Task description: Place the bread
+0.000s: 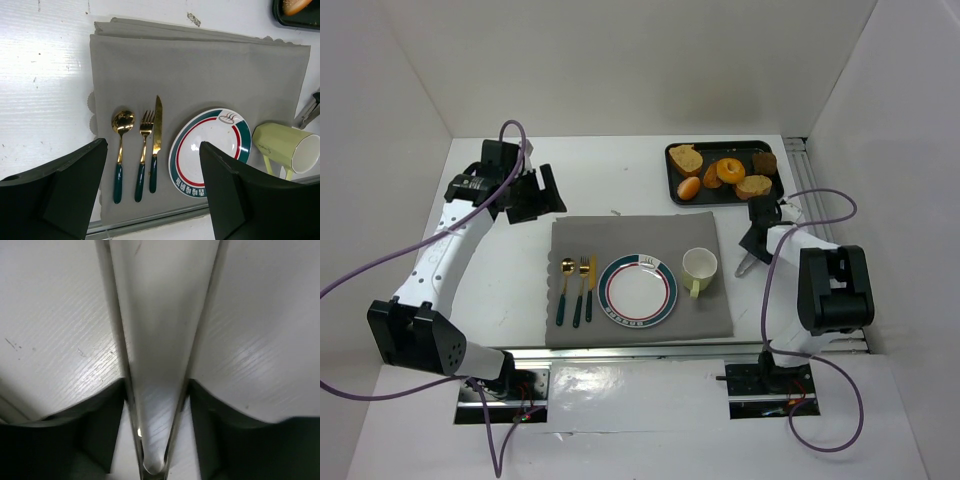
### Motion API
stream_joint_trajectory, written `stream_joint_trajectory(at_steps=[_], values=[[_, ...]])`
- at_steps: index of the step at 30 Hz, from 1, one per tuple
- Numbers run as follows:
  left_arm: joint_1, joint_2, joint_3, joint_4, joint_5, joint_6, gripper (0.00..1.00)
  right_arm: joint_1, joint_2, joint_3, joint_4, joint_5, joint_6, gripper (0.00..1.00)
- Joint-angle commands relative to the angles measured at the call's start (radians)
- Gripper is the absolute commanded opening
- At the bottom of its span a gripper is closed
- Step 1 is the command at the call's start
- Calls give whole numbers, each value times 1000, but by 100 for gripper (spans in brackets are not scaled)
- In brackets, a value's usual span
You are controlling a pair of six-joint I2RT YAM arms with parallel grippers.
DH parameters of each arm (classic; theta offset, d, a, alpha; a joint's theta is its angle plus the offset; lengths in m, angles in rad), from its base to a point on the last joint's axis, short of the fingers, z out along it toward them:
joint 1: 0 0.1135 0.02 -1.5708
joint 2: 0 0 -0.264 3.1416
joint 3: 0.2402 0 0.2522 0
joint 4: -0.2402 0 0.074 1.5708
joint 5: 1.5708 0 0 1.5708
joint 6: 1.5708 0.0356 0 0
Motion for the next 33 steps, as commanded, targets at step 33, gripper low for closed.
stream_joint_trajectory(at_steps=[33], values=[[24,-21,104,15,-5,26,87,170,32,751,-324,-368,-283,40]])
